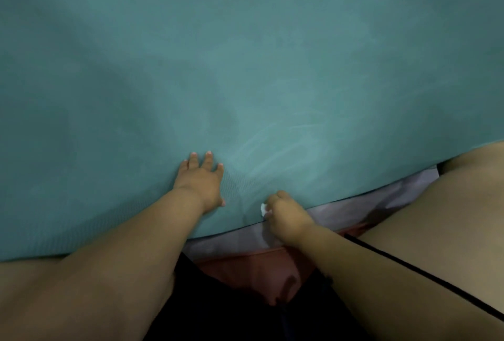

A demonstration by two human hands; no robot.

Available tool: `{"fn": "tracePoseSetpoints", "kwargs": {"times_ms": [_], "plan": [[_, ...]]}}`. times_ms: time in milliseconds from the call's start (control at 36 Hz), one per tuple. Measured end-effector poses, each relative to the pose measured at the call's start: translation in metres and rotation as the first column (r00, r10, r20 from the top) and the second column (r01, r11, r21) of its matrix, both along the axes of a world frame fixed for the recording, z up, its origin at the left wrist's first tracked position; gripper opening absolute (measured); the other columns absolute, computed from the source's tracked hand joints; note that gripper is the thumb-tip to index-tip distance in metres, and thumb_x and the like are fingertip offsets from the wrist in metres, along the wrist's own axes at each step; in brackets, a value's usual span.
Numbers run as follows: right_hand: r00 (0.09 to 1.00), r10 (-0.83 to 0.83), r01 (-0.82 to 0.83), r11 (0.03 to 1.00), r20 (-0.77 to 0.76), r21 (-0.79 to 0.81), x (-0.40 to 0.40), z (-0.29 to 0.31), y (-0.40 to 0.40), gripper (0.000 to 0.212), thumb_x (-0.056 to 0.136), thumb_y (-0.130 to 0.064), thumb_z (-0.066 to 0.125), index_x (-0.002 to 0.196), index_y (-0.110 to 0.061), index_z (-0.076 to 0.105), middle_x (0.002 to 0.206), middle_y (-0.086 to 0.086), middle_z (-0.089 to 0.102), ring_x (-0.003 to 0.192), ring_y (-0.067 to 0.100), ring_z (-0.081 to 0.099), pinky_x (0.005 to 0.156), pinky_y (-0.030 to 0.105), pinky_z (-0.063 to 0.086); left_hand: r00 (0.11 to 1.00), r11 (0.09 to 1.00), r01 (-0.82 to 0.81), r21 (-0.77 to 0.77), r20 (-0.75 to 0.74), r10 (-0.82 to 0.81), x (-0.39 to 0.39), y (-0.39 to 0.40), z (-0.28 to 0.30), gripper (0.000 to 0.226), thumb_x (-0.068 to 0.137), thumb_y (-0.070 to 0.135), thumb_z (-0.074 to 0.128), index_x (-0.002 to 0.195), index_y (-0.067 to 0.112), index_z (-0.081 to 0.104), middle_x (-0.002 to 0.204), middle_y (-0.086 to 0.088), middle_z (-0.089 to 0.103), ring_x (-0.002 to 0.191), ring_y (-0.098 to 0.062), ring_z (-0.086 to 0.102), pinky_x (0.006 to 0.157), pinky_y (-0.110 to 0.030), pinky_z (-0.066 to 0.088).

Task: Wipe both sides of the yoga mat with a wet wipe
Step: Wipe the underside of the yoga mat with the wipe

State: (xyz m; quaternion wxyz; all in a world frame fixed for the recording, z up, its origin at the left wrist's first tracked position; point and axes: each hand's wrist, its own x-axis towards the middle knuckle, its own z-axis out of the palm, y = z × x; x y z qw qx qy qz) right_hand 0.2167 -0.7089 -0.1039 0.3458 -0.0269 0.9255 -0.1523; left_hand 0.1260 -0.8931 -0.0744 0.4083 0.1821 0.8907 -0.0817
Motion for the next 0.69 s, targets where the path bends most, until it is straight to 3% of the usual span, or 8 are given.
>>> {"fn": "tracePoseSetpoints", "kwargs": {"times_ms": [111,222,278,361,472,500,583,694], "plan": [[0.993,-0.117,0.12,0.947,-0.028,0.299,-0.011,0.01,0.049,0.027,0.09,-0.005,0.043,0.113,-0.003,0.057,0.121,0.015,0.052,0.117,0.027,0.045,0.097,0.027,0.035,0.996,0.995,0.092,-0.037,-0.014,-0.093,0.013,0.003,0.003,0.084,0.091,0.054,0.048,0.152,0.018,0.003,0.157,-0.016,-0.012,0.143,-0.043,-0.006,0.117,-0.049,0.005],[0.99,-0.14,0.108,0.854,0.025,0.509,-0.016,0.024,0.078,0.031,0.094,-0.013,0.038,0.118,-0.012,0.058,0.127,0.01,0.054,0.117,0.025,0.05,0.099,0.029,0.033,0.983,0.982,0.177,-0.071,-0.036,-0.18,0.027,0.012,0.005,0.097,0.083,0.064,0.052,0.151,0.012,0.006,0.155,-0.026,-0.006,0.141,-0.047,0.002,0.114,-0.054,0.013],[0.992,-0.127,0.102,0.872,0.019,0.479,-0.013,0.024,0.069,0.032,0.094,-0.01,0.038,0.121,-0.009,0.054,0.129,0.012,0.05,0.118,0.025,0.048,0.101,0.03,0.033,0.977,0.975,0.204,-0.087,-0.049,-0.209,0.034,0.017,0.003,0.108,0.077,0.07,0.055,0.15,0.008,0.004,0.153,-0.03,-0.005,0.14,-0.05,0.003,0.112,-0.057,0.016],[0.985,-0.169,0.15,0.945,0.038,0.289,-0.007,0.022,0.042,0.035,0.09,-0.003,0.042,0.125,0.0,0.043,0.13,0.016,0.039,0.117,0.028,0.045,0.1,0.03,0.037,0.963,0.959,0.252,-0.126,-0.062,-0.261,0.044,0.023,0.0,0.117,0.075,0.07,0.058,0.149,0.001,-0.002,0.151,-0.033,-0.007,0.139,-0.052,0.003,0.11,-0.062,0.017],[0.985,-0.164,0.161,0.985,0.057,0.063,0.0,0.018,0.022,0.029,0.09,-0.009,0.048,0.118,-0.002,0.048,0.125,0.014,0.043,0.086,0.018,0.046,0.089,0.031,0.041,0.949,0.941,0.295,-0.167,-0.067,-0.309,0.052,0.025,0.0,0.097,0.088,0.044,0.053,0.147,-0.001,-0.009,0.15,-0.035,-0.01,0.138,-0.054,0.001,0.108,-0.066,0.015],[0.984,-0.17,0.168,0.984,0.047,0.052,0.001,0.018,0.022,0.03,0.09,-0.01,0.048,0.12,-0.003,0.047,0.125,0.015,0.043,0.087,0.02,0.047,0.087,0.031,0.041,0.948,0.939,0.299,-0.168,-0.058,-0.312,0.053,0.025,0.001,0.091,0.09,0.04,0.05,0.148,-0.001,-0.008,0.15,-0.035,-0.01,0.137,-0.055,0.002,0.108,-0.066,0.015],[0.987,-0.158,0.156,0.985,0.016,0.075,0.003,0.02,0.031,0.03,0.091,-0.01,0.046,0.121,-0.004,0.042,0.124,0.015,0.04,0.098,0.028,0.052,0.083,0.031,0.043,0.949,0.943,0.307,-0.125,-0.03,-0.313,0.052,0.026,0.008,0.066,0.097,0.029,0.038,0.148,0.0,0.009,0.152,-0.032,0.005,0.136,-0.054,0.015,0.107,-0.063,0.023],[0.987,-0.151,0.158,0.973,-0.051,0.166,-0.002,0.031,0.049,0.03,0.093,-0.014,0.043,0.123,-0.01,0.038,0.122,0.016,0.038,0.102,0.035,0.056,0.084,0.038,0.045,0.976,0.973,0.21,0.093,-0.069,-0.204,0.039,0.018,0.026,0.031,0.098,0.022,0.035,0.124,0.011,0.05,0.131,-0.017,0.053,0.119,-0.035,0.052,0.096,-0.039,0.042]]}}
